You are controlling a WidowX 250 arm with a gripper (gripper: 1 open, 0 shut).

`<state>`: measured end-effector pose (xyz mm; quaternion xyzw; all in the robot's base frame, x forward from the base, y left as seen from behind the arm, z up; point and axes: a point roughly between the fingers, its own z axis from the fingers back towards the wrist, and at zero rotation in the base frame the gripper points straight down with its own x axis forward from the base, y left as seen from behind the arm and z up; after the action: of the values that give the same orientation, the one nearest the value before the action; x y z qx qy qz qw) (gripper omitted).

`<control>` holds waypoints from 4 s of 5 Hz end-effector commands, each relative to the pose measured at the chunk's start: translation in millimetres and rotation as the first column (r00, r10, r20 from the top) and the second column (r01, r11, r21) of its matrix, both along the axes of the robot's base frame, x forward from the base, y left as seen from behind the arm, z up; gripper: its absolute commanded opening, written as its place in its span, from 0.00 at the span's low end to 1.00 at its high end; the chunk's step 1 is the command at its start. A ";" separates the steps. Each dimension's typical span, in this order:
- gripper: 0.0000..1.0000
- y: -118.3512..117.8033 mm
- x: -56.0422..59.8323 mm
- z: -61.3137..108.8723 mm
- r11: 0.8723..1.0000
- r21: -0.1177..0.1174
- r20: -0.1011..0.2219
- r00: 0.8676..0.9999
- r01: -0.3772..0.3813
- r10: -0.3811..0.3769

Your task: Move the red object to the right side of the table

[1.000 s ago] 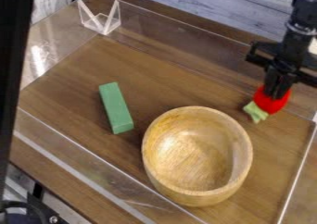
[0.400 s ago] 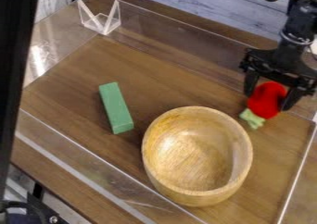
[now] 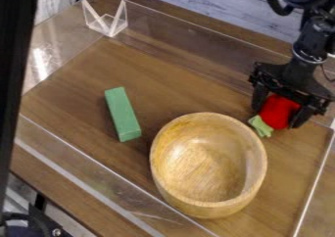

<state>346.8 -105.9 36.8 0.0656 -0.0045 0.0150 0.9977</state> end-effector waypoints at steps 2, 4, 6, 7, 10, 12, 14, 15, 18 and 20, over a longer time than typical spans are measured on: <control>1.00 18.1 -2.0 63.2 1.000 0.022 0.098 0.995 0.005 -0.007; 1.00 7.6 -4.0 49.3 0.996 0.008 0.095 0.992 0.084 -0.085; 1.00 35.9 1.0 57.8 1.000 -0.005 0.092 0.995 0.026 -0.026; 1.00 35.9 0.7 56.8 0.999 -0.011 0.091 0.995 0.031 -0.030; 1.00 26.9 -3.3 46.4 0.999 -0.019 0.083 0.996 0.037 -0.036; 1.00 20.5 3.4 46.4 0.988 -0.021 0.077 0.986 0.150 -0.148; 1.00 32.8 11.5 41.9 0.998 -0.024 0.070 0.996 0.065 -0.063; 1.00 29.8 19.7 32.4 0.997 -0.026 0.066 0.996 0.067 -0.065; 1.00 41.5 20.6 34.9 0.997 -0.015 0.081 0.994 0.077 -0.075; 1.00 46.9 12.5 58.9 1.000 -0.023 0.111 0.994 0.014 -0.011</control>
<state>349.4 -59.8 63.7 0.0628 -0.0137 0.0050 0.9979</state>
